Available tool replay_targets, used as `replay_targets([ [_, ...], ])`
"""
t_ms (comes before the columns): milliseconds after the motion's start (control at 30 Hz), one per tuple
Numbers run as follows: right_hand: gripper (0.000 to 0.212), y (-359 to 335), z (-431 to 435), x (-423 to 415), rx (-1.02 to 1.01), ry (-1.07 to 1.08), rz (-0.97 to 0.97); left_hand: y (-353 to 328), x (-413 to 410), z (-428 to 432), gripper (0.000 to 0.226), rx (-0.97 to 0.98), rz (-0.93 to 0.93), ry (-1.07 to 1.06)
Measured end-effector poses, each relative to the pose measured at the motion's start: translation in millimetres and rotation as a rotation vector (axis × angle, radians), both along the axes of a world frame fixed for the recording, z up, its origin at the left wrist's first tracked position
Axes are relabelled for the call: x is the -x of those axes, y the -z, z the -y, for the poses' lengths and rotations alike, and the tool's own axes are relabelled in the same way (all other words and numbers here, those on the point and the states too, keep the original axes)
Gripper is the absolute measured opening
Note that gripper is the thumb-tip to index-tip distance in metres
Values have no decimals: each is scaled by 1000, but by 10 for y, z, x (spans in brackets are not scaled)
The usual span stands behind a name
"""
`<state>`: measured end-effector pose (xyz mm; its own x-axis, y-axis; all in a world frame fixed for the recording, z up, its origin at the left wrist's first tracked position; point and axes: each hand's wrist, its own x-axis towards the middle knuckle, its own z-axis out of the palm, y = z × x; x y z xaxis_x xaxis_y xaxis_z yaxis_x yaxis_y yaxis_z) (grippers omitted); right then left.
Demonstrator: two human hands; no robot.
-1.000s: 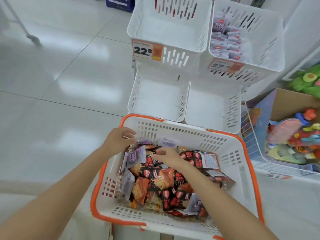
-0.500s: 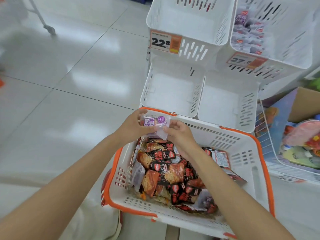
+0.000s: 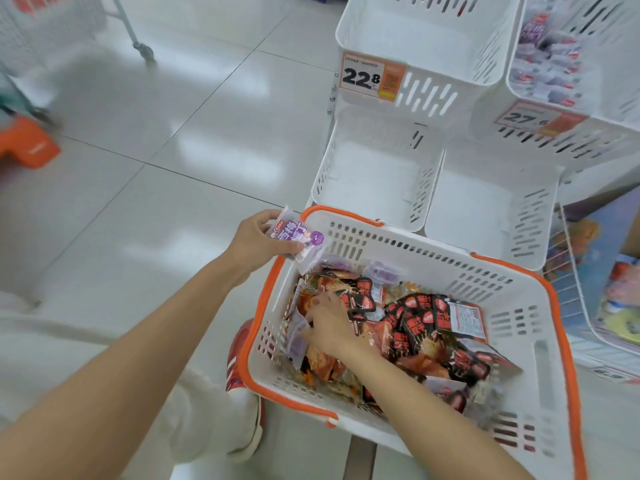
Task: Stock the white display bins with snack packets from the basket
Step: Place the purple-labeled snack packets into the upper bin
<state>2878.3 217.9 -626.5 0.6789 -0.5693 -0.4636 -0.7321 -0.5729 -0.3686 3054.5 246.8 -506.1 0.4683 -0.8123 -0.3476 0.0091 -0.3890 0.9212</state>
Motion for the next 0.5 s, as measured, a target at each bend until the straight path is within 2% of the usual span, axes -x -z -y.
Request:
replay_targets([
  [133, 7, -283, 237, 147, -251, 342, 334, -24, 19, 46, 56, 44, -41, -2],
  [233, 17, -738, 574, 394, -252, 565, 551, -42, 98, 162, 52, 67, -56, 61],
  [300, 15, -1032, 743, 544, -187, 677, 718, -29, 196, 254, 54, 74, -51, 114],
  [400, 19, -1262, 769, 584, -82, 664, 783, 3, 429, 387, 70, 87, -50, 184],
  [500, 33, -1313, 666, 576, -52, 608, 746, 8, 629, 501, 70, 110, -38, 199],
])
